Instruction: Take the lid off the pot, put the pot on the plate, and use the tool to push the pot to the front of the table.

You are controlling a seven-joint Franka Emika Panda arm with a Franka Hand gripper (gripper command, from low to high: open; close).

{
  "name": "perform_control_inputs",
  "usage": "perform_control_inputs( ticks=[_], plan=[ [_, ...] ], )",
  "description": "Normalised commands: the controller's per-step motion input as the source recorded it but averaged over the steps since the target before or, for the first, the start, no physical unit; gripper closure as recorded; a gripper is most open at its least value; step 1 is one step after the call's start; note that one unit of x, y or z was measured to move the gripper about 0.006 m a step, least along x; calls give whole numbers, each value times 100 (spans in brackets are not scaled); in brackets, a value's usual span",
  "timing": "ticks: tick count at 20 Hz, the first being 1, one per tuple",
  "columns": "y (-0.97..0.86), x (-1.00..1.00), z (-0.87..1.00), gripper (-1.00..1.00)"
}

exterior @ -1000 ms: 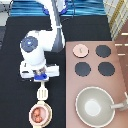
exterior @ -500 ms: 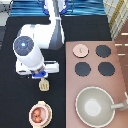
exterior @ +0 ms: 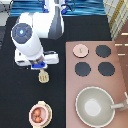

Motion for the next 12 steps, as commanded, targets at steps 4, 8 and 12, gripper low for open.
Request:
perform_control_inputs(
  ticks=[4, 8, 12],
  plan=[
    [0, -100, -92, 100],
    [0, -100, -90, 100],
    [2, -100, -60, 100]
  ],
)
